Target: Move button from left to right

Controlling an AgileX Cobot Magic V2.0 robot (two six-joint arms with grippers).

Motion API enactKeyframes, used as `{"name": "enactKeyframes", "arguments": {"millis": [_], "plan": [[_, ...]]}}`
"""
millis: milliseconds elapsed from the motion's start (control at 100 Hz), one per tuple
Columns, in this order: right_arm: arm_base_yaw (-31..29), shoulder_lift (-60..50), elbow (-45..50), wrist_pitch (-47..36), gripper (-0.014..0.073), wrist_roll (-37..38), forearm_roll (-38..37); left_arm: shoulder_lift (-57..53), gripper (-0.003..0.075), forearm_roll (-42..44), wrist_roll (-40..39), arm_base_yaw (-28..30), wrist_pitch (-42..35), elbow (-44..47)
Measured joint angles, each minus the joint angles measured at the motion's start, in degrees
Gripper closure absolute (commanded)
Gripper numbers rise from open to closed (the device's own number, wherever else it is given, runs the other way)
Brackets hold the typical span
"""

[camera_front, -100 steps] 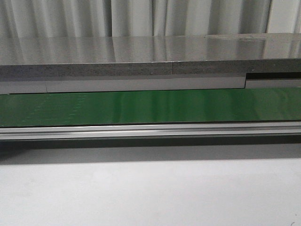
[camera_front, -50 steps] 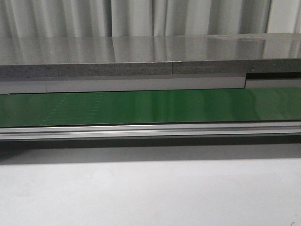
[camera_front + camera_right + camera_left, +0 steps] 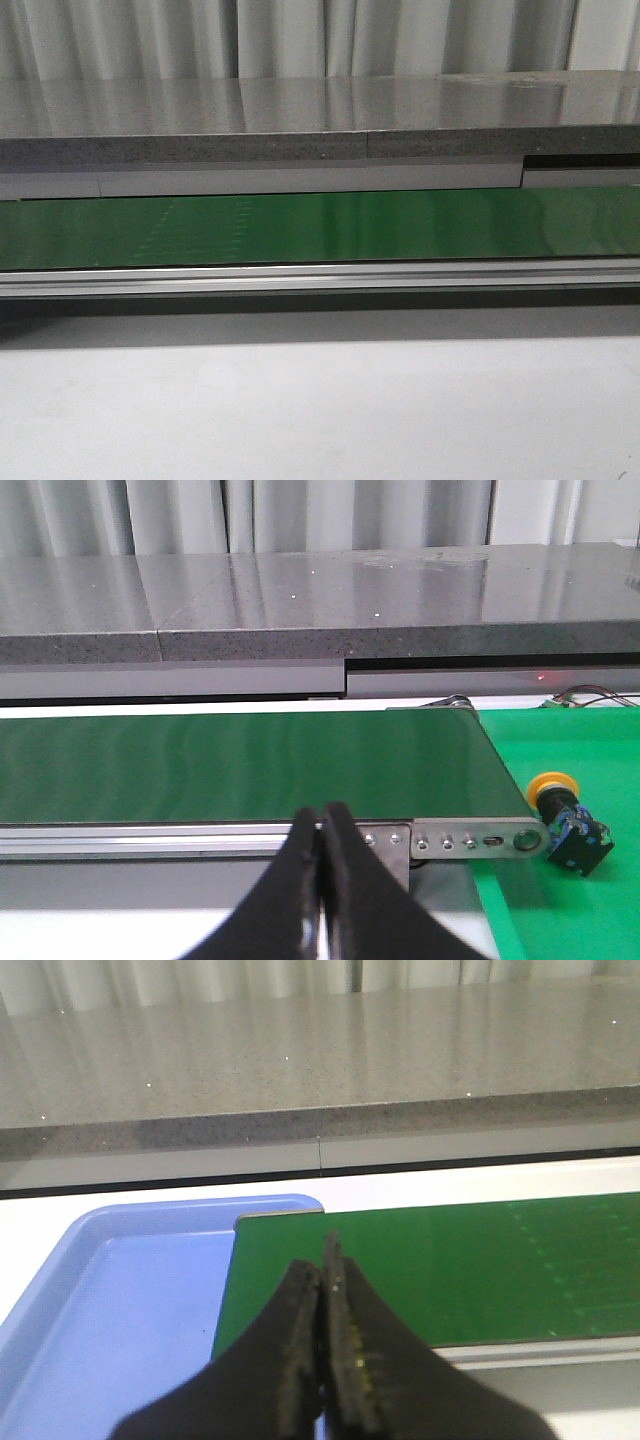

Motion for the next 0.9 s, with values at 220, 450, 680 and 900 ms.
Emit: {"name": "enactKeyframes", "arguments": {"millis": [220,450,680,900], "plan": [[0.0,0.0,0.0,0.0,0.0662,0.0,0.0,-2.4,0.0741,7.6,-7.7,0.0,-6.3,4.3],[0.0,0.0,0.0,0.0,0.0662,0.0,0.0,-9.5,0.0741,10.7,-11.7,0.0,-6.7,9.8],[0.0,0.0,0.0,0.0,0.0662,0.0,0.0,-18.5,0.0741,10.8,-11.9,0.0,-6.3,14.1],[0.0,0.0,0.0,0.0,0.0662,0.0,0.0,-18.9,0.0741,10.4,-12.4,0.0,-5.5,14.1]]}}
